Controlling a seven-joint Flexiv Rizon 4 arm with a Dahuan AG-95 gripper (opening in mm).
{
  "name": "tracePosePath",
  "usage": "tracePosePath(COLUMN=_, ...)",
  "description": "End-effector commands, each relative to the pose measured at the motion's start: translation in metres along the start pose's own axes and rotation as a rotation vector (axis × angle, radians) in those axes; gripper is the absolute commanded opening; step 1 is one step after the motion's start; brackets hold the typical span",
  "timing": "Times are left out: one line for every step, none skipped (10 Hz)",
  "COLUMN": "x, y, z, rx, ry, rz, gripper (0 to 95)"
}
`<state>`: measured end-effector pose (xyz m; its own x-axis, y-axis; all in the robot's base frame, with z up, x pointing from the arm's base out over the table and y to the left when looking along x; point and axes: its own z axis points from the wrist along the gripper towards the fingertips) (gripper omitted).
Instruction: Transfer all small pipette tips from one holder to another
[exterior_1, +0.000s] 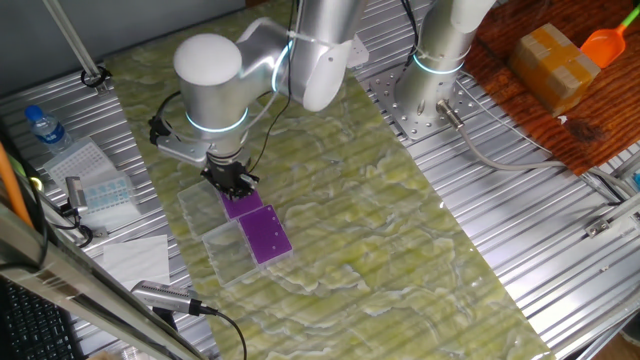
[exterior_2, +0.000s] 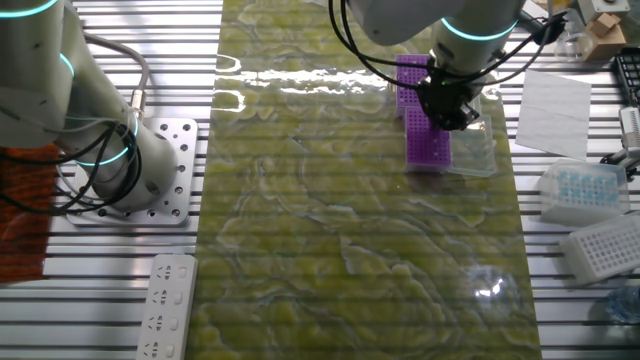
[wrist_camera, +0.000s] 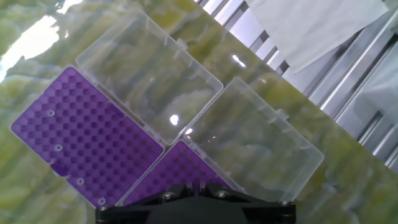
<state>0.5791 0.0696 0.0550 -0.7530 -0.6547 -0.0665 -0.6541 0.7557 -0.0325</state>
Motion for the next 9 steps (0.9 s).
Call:
tracePosePath(x=-0.002, y=-0.001, z=-0.015, rx=-0.012, ry=0.006, rz=0.005, gripper=0.0)
tracePosePath(x=-0.003, y=-0.001, z=-0.023, rx=-0.014, ry=0.010, rz=0.011, gripper=0.0)
tracePosePath(x=-0.004, y=-0.001, z=-0.029, rx=-0.017, ry=0.012, rz=0.017, gripper=0.0)
tracePosePath(x=-0.013, y=0.010, z=-0.045, rx=-0.031, ry=0.014, rz=0.061, gripper=0.0)
tracePosePath(x=-0.019, y=0.019, z=-0.049, rx=-0.036, ry=0.011, rz=0.088, gripper=0.0)
tracePosePath(x=-0.038, y=0.047, z=-0.054, rx=-0.045, ry=0.003, rz=0.171, gripper=0.0)
tracePosePath(x=-0.038, y=0.047, z=-0.054, rx=-0.045, ry=0.003, rz=0.171, gripper=0.0)
tracePosePath(x=-0.056, y=0.077, z=-0.053, rx=-0.044, ry=0.003, rz=0.250, gripper=0.0)
tracePosePath(x=-0.063, y=0.090, z=-0.047, rx=-0.039, ry=0.000, rz=0.273, gripper=0.0)
